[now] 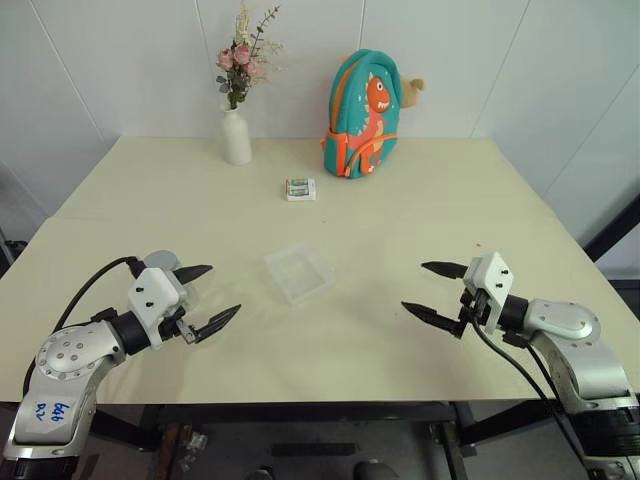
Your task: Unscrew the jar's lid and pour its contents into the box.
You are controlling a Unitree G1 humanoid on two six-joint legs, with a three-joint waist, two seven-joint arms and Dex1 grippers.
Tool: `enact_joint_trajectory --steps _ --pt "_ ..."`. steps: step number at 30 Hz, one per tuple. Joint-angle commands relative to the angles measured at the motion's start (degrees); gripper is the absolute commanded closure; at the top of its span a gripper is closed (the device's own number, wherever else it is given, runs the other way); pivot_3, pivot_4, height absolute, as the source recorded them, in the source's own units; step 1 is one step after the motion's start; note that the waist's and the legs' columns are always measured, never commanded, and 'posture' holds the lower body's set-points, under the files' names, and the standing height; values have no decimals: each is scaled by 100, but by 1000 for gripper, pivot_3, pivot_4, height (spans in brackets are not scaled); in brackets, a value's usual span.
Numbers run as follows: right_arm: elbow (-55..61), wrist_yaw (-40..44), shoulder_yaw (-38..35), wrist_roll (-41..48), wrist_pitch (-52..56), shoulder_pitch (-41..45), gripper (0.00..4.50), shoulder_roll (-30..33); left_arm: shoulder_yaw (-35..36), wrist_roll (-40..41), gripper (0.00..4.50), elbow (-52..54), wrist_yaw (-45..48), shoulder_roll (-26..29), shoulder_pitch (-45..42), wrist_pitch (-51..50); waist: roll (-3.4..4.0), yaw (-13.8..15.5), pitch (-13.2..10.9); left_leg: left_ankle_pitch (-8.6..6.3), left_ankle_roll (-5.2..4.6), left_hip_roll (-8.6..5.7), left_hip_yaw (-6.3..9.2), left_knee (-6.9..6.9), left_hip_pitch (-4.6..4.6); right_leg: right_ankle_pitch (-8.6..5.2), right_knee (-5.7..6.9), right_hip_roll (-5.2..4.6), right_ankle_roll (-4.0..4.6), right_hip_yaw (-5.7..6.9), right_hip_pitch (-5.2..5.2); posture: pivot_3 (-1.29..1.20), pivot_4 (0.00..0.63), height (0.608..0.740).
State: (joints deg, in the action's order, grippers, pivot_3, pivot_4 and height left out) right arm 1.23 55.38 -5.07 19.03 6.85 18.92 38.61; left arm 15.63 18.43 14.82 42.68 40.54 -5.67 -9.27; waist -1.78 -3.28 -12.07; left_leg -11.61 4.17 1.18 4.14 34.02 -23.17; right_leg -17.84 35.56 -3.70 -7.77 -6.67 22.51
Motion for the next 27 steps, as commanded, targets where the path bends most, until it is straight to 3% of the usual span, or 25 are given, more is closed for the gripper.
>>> enact_joint_trajectory --steps 1,7,16,20,27 --pt "180 -41 -34 81 1 83 0 -49 151 12 11 168 6 91 92 43 0 -1 0 0 0 1 0 0 0 0 0 1 0 0 0 0 150 740" --pt "-105 148 219 55 -27 444 0 -238 586 41 11 698 -329 -57 764 -61 -1 -34 0 -2 3 7 -4 0 1 0 -1 6 1 -3 1 0 150 740" --pt "-636 411 642 180 -35 1590 0 -1001 1675 -71 11 1789 -2265 -1933 2557 -323 -2 -75 -1 -8 5 20 -8 2 3 3 0 16 -3 -3 1 0 150 740" --pt "-523 466 685 381 270 1915 0 -1239 1791 -360 11 1492 -2983 -2178 2324 -548 -2 -6 -1 -8 5 27 -7 12 7 3 0 27 14 -4 1 0 150 740" --pt "-430 568 769 463 459 2071 0 -1342 1506 -308 11 468 -2683 -1884 1383 -77 -9 7 3 -7 8 26 -9 24 1 14 -19 26 26 -4 -6 0 150 740"
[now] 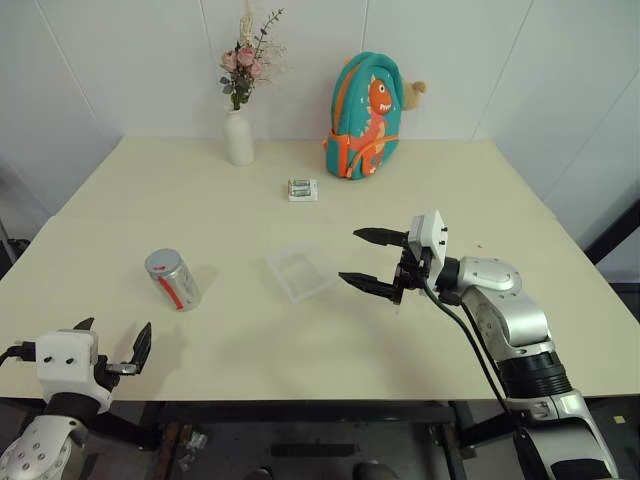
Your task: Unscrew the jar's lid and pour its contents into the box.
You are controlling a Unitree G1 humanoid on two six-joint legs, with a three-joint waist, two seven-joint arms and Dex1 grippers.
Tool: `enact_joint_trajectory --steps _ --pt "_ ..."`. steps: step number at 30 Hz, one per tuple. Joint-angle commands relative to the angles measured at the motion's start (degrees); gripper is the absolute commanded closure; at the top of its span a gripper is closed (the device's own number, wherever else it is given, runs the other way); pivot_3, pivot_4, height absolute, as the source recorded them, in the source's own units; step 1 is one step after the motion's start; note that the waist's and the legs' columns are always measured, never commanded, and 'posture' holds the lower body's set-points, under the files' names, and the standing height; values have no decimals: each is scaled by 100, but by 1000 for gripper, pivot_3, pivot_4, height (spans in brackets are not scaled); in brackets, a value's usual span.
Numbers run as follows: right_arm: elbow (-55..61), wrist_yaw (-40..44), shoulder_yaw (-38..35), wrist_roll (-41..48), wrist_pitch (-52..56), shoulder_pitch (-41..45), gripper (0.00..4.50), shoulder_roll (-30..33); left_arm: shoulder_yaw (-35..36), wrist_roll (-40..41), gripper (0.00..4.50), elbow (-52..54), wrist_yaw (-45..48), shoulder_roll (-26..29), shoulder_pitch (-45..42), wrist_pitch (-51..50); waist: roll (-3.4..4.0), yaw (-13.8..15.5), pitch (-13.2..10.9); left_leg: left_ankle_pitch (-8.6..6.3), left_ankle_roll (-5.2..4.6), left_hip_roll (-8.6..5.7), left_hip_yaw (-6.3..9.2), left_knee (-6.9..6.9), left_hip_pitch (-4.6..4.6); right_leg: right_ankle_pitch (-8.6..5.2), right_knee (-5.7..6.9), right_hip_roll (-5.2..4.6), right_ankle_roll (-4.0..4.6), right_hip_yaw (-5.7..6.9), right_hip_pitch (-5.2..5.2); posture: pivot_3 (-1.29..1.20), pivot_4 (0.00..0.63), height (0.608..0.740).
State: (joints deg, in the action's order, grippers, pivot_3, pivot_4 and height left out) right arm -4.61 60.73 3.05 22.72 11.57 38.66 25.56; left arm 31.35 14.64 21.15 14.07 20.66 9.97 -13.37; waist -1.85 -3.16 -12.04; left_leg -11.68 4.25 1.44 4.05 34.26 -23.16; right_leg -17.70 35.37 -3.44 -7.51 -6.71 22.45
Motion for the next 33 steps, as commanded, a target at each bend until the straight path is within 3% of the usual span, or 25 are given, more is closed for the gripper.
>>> enact_joint_trajectory --steps 1,8,30,33 --pt "156 7 -37 95 -19 108 0 -67 -119 72 11 -320 252 143 -281 405 -1 -10 0 0 0 0 -1 -4 -2 0 -4 -1 0 0 0 0 150 740" --pt "429 90 29 278 119 28 0 -207 -418 -68 11 -944 250 240 -851 521 0 -10 0 -9 13 19 -1 -29 -1 28 21 16 -57 10 23 0 150 740" --pt "926 -101 136 286 498 -157 0 -357 -1090 -603 11 -2625 11 402 -2433 1238 0 -6 0 -12 19 22 0 -33 -2 38 20 20 -77 12 24 0 150 740" --pt "917 -120 141 266 474 -168 0 -360 -1127 -669 555 -2604 -163 320 -2455 1203 0 -3 0 -12 19 22 1 -33 -2 38 20 20 -78 13 25 0 150 740"
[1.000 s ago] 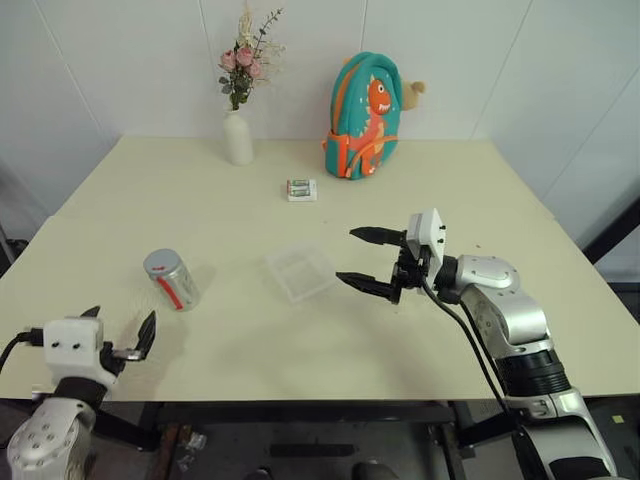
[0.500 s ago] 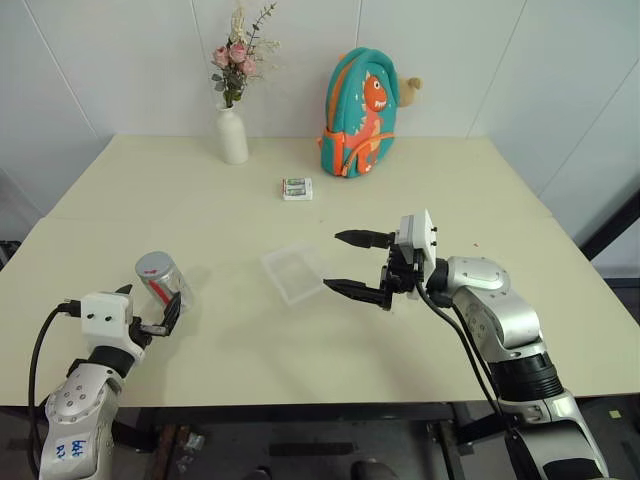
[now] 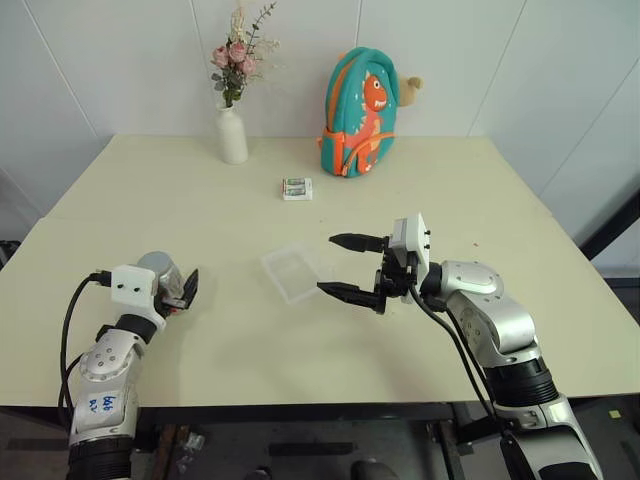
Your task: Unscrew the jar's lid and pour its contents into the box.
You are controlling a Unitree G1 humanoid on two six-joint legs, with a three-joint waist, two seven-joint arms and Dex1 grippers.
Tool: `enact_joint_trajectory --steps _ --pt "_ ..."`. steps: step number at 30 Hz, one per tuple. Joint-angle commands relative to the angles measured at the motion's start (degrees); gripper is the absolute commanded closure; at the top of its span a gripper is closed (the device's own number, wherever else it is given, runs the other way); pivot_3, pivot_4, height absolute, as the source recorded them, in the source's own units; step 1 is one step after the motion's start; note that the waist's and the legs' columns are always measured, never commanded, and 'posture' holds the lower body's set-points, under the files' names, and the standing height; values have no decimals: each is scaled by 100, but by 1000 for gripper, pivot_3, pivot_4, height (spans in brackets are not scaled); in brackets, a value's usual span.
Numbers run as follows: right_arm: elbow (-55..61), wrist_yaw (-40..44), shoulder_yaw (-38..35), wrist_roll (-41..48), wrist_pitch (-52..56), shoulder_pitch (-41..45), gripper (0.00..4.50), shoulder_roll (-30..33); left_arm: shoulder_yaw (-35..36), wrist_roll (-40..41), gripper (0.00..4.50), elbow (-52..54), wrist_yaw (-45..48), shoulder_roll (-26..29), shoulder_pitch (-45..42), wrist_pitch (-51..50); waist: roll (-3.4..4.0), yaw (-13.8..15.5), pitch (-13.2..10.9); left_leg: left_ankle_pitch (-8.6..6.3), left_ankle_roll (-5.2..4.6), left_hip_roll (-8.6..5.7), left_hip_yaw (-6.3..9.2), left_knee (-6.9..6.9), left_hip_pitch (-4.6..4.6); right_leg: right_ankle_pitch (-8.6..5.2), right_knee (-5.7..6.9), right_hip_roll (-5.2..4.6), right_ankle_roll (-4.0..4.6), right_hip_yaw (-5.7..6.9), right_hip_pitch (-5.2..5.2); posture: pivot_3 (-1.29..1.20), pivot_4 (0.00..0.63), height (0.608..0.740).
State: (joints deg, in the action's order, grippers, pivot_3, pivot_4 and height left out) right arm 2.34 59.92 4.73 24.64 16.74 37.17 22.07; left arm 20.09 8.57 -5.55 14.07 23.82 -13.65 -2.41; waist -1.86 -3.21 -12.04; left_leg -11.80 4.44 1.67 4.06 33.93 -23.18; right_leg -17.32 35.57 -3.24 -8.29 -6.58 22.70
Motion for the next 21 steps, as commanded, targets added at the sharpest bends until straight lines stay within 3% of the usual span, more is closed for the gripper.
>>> enact_joint_trajectory --steps 1,6,7,13,21 --pt "222 -44 -27 71 -43 -21 0 -7 -21 -68 870 113 -196 -28 -52 75 0 2 0 0 0 0 0 0 0 0 0 0 0 0 0 0 150 740" --pt "201 -76 -31 51 -66 -33 0 2 -65 -50 2397 311 -328 -147 149 -33 0 0 0 0 0 0 0 0 0 1 0 0 -2 0 0 0 150 740" --pt "194 -84 -30 43 -73 -36 0 -1 -66 -48 2494 340 -340 -154 183 -54 0 -2 0 0 0 0 0 0 0 1 1 0 -2 0 0 0 150 740" --pt "172 -210 -37 -26 -117 -46 0 -52 -27 185 2494 579 -97 -1 157 -135 0 2 0 0 0 0 0 0 1 1 1 0 -2 0 0 0 150 740" --pt "460 -771 -227 333 598 320 0 -205 -130 1757 2494 1616 2067 1322 -304 -1458 2 -3 -1 -1 3 2 0 -2 -5 -2 -1 1 4 0 4 0 150 740"
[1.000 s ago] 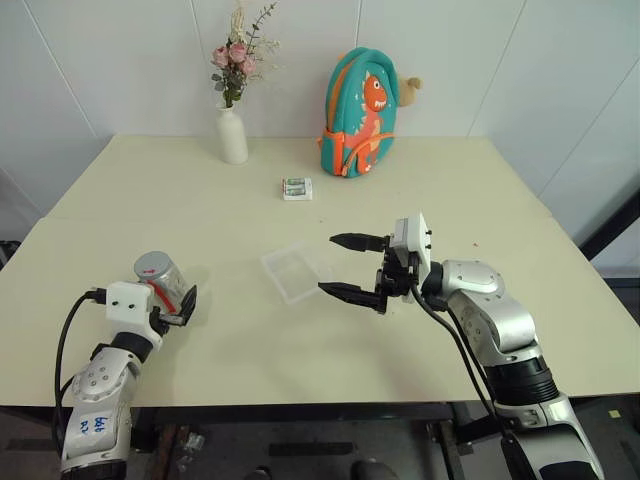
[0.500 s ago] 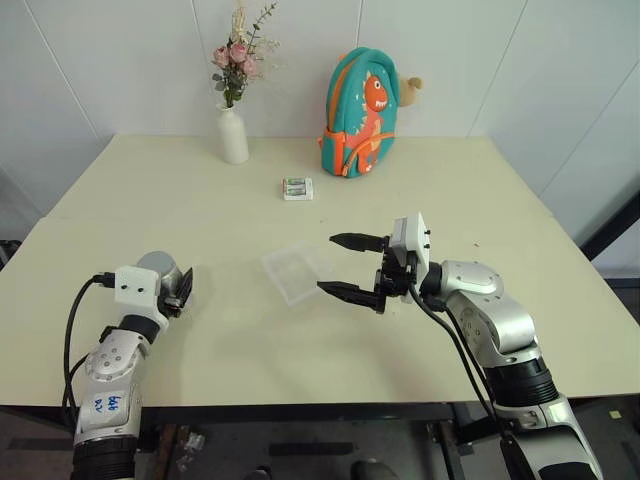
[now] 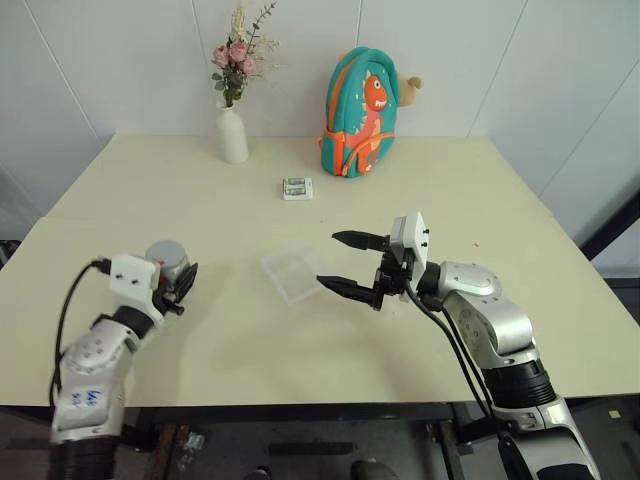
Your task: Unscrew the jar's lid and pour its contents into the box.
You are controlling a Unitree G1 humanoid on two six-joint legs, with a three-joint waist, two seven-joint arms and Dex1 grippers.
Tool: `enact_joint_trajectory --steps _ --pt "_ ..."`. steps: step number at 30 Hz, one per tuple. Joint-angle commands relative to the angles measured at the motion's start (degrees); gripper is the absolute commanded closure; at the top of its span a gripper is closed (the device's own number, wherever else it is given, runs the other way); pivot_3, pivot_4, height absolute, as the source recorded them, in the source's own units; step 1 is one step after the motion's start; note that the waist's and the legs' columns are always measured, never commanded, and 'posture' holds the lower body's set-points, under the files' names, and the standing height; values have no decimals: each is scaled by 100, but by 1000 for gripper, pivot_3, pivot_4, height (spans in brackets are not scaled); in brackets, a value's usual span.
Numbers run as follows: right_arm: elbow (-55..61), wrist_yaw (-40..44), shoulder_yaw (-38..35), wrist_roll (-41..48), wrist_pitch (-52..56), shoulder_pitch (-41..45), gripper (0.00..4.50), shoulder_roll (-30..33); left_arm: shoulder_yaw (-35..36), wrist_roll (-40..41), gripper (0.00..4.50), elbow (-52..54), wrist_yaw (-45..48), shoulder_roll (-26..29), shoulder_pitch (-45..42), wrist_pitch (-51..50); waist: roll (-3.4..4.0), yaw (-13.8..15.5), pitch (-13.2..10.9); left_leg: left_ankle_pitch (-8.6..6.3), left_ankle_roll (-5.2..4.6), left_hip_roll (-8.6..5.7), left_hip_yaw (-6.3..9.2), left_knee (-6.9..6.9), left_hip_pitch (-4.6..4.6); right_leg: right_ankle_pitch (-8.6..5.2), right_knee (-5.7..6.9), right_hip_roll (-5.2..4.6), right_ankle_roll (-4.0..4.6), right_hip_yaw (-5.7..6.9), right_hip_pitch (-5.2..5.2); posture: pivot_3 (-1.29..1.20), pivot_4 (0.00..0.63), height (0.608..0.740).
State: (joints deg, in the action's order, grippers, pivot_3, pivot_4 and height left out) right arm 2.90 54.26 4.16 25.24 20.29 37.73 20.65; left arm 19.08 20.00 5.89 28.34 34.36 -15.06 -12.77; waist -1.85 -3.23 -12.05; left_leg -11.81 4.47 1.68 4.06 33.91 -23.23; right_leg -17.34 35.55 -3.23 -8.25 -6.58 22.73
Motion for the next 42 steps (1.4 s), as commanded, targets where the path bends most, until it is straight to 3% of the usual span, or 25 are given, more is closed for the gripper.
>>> enact_joint_trajectory --steps 1,5,12,30,36,41,42 --pt "463 -350 -134 276 433 379 0 -97 -154 860 2494 577 950 435 -275 -720 3 -7 -1 0 0 0 0 -1 0 0 -3 -1 0 0 0 0 150 740" --pt "675 -844 -108 587 1118 779 0 -404 -804 1066 2494 670 1604 661 -787 -1201 8 -18 -4 -1 2 1 0 -9 2 -3 -1 0 5 0 5 0 150 740" --pt "644 -1191 121 513 1268 1035 0 -831 -1756 702 2494 178 1781 40 -1663 -1190 8 -1 -4 -4 0 1 1 -22 -3 -11 3 1 1 2 16 0 150 740" --pt "724 -1411 367 236 1355 790 0 -815 -2021 441 2494 -193 1990 -457 -2108 -1100 9 -15 -4 -3 0 2 2 -11 -27 -21 44 5 0 -2 60 0 150 740" --pt "685 -1382 312 229 1342 824 1951 -806 -2015 391 2494 -211 2004 -480 -2107 -1115 9 -13 -4 -3 0 2 2 -11 -31 -21 43 5 0 -2 63 0 150 740" --pt "638 -1258 263 288 1326 847 1959 -756 -2007 413 2494 -242 2041 -497 -2161 -1132 9 -13 -4 -3 0 2 2 -11 -32 -21 43 5 0 -2 63 0 150 740" --pt "581 -883 270 376 1235 928 1959 -633 -2080 721 2494 -147 2360 -405 -2209 -1541 8 -10 -4 -3 0 2 2 -11 -32 -21 43 5 0 -2 63 0 150 740"
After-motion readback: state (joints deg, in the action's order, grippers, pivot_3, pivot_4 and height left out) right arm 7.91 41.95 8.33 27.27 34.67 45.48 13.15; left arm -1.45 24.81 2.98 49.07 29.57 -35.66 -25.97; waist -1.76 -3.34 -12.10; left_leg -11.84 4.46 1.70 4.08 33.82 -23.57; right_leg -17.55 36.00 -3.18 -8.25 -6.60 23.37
